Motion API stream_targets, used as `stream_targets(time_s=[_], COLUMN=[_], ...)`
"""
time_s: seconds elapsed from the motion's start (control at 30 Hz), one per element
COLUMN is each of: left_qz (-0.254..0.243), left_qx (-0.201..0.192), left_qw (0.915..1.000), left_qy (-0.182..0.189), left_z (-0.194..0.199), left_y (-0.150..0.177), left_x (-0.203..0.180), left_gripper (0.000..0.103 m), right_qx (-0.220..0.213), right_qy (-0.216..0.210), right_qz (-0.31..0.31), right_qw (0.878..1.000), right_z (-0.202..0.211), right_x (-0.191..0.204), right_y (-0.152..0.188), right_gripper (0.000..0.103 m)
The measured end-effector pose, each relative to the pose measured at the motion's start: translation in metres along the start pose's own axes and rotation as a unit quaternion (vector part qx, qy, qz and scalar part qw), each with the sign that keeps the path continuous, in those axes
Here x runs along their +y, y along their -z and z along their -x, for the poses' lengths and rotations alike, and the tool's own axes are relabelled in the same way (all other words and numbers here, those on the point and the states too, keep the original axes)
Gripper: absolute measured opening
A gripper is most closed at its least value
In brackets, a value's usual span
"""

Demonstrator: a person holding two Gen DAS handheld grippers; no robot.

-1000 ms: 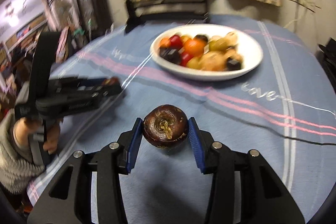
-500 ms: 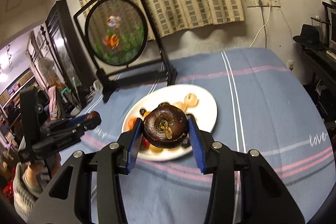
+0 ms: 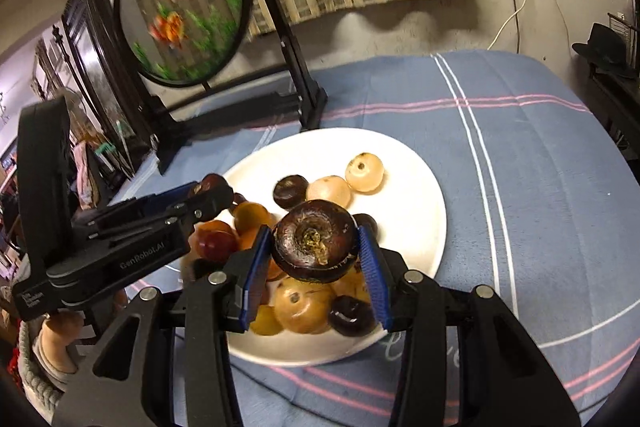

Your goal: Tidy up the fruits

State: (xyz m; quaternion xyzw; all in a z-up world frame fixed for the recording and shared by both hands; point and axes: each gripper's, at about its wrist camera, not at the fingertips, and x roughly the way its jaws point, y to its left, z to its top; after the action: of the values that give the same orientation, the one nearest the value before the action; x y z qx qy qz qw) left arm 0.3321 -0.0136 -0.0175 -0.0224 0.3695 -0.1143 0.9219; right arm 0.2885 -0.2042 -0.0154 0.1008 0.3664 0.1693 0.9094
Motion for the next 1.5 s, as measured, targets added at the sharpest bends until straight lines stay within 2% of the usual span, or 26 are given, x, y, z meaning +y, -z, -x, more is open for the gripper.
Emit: stream_targets(time_s=[0.27, 0.6, 0.67, 0.7, 0.73, 0.93, 1.2, 1.5], left_qz=[0.002, 0.001, 0.000, 0.000, -0.001, 0.013, 0.025, 0.010], left_qx=[0.020, 0.017, 0.011, 0.005, -0.002, -0.018, -0.047, -0.050], left_qw=[0.9998, 0.9998, 0.9999, 1.0000, 1.0000, 0.9998, 0.9986, 0.9986], left_qy=[0.005, 0.004, -0.001, -0.005, -0.009, 0.000, 0.000, -0.011], left_z=[-0.030, -0.030, -0.028, -0.026, -0.024, -0.008, 0.035, 0.086], left_y=[0.003, 0.003, 0.002, 0.002, 0.001, -0.004, -0.008, 0.035], left_x=[0.006, 0.005, 0.004, 0.004, 0.004, 0.008, 0.009, -0.006], left_gripper=[0.044, 0.045, 0.057, 0.070, 0.072, 0.074, 0.080, 0.080], right_qx=[0.012, 0.007, 0.013, 0.013, 0.003, -0.040, -0.081, -0.108], right_qy=[0.014, 0.016, 0.014, 0.018, 0.024, 0.028, -0.005, -0.023], right_qz=[0.008, 0.015, 0.017, 0.016, 0.018, 0.035, 0.039, 0.063], right_qw=[1.000, 1.000, 1.000, 1.000, 1.000, 0.998, 0.996, 0.992], right_z=[-0.022, -0.027, -0.028, -0.028, -0.024, -0.001, 0.045, 0.096], right_x=[0.000, -0.001, 0.000, 0.001, 0.001, 0.005, 0.025, 0.058], right_y=[0.001, -0.002, -0.001, 0.000, 0.000, -0.005, -0.009, 0.014], right_gripper=[0.045, 0.046, 0.068, 0.081, 0.083, 0.083, 0.083, 0.084])
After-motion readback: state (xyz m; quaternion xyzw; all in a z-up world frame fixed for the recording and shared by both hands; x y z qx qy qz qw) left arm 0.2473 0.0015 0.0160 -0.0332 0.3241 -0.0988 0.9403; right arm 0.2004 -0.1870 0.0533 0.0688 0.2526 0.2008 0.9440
